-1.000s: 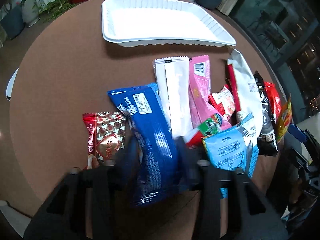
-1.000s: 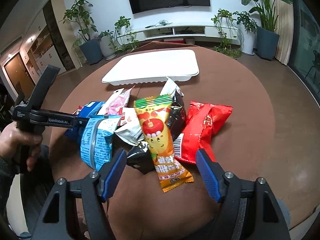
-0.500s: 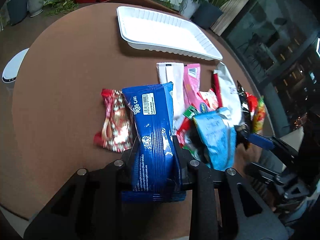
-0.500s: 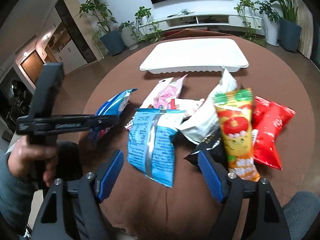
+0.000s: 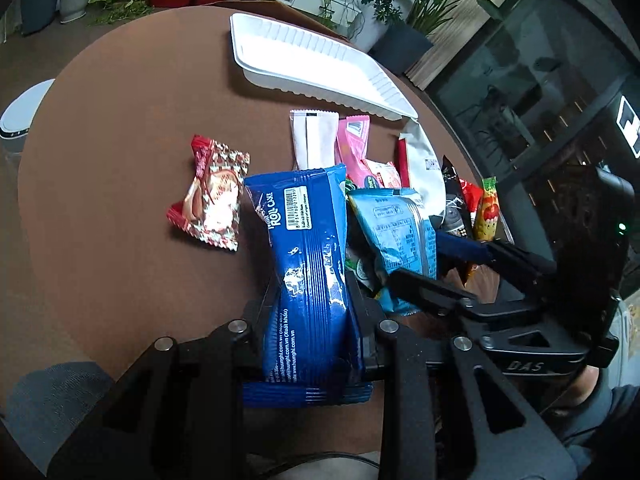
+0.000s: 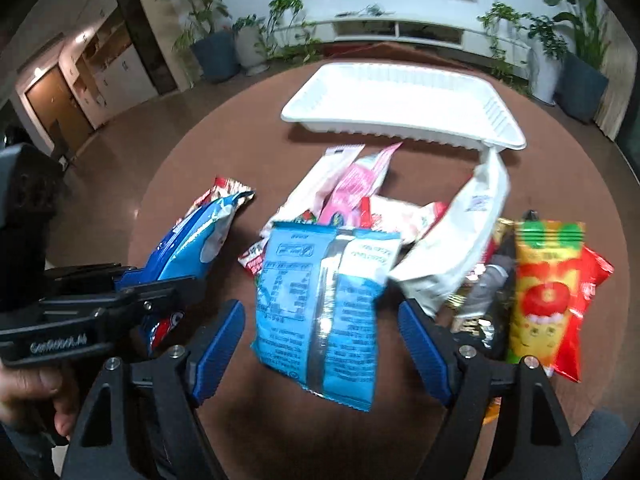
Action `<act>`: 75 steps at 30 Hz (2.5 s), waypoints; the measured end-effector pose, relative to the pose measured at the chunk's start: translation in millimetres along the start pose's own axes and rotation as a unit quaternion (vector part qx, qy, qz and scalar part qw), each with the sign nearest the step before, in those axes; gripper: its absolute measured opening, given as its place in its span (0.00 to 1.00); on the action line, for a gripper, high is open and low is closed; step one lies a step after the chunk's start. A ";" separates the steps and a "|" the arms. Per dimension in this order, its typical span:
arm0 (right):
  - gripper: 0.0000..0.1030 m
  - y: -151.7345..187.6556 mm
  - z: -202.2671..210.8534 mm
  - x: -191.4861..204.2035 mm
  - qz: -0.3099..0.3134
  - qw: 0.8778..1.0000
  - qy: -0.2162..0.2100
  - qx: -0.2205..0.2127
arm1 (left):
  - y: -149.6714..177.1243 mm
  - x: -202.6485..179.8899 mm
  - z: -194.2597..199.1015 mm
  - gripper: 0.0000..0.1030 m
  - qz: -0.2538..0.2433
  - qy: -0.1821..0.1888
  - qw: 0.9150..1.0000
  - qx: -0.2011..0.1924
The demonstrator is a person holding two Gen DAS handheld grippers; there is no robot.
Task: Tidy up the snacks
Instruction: 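Close the left tool on the blue packet while the right tool grasps the light-blue packet, then carry both packets into the white tray and open both tools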
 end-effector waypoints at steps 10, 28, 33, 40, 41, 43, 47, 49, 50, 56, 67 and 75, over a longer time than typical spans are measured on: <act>0.51 2.1 -1.2 -1.3 -0.005 1.000 -0.009 -0.004 | 1.6 -5.3 -15.3 0.25 -0.001 0.006 1.000 0.001; 0.40 12.8 40.9 -7.4 -0.045 0.992 -0.111 -0.046 | -1.5 -14.4 -7.2 0.24 -0.004 0.027 1.000 -0.011; 0.40 9.9 58.2 -24.5 -0.064 0.988 -0.129 -0.062 | -16.7 -11.6 0.2 0.24 0.001 0.032 0.999 -0.021; 0.40 -10.6 93.5 -83.2 -0.108 0.980 -0.122 -0.110 | -64.7 -5.7 26.8 0.24 -0.006 0.011 0.998 -0.054; 0.40 -14.2 97.0 -94.2 -0.116 0.979 -0.119 -0.116 | -74.2 -4.7 31.1 0.24 -0.009 0.004 0.998 -0.059; 0.40 -23.7 105.9 -121.3 -0.133 0.977 -0.104 -0.130 | -92.4 -3.8 37.7 0.24 -0.014 -0.004 0.998 -0.067; 0.40 -46.4 117.5 -174.0 -0.163 0.973 -0.062 -0.149 | -138.8 2.0 43.3 0.24 -0.019 -0.017 0.997 -0.073; 0.40 -64.9 125.9 -203.0 -0.177 0.970 -0.033 -0.162 | -165.1 5.9 43.4 0.24 -0.020 -0.033 0.996 -0.077; 0.40 -74.0 127.6 -213.6 -0.182 0.969 -0.029 -0.164 | -177.7 8.6 43.4 0.24 -0.020 -0.039 0.996 -0.077; 0.40 -145.6 120.3 -231.9 -0.164 0.974 -0.041 -0.152 | -249.8 8.7 27.2 0.24 -0.035 -0.053 0.996 -0.062; 0.40 -223.1 13.0 -167.1 -0.065 0.995 -0.058 -0.045 | -299.4 -9.2 -72.0 0.24 -0.053 -0.071 0.996 0.012; 0.40 -235.5 -24.2 -167.7 -0.063 0.997 -0.054 -0.003 | -298.6 -8.9 -118.3 0.25 -0.048 -0.073 0.996 0.036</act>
Point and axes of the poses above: each gripper's, at about its wrist camera, not at the fingertips, and z roughly against the way its jaws point, x to its left, y to its underside, the point moved 7 cm from there along -z, roughly the way its jaws point, and after that the axes turned 13 degrees about x, right-handed, at the moved point
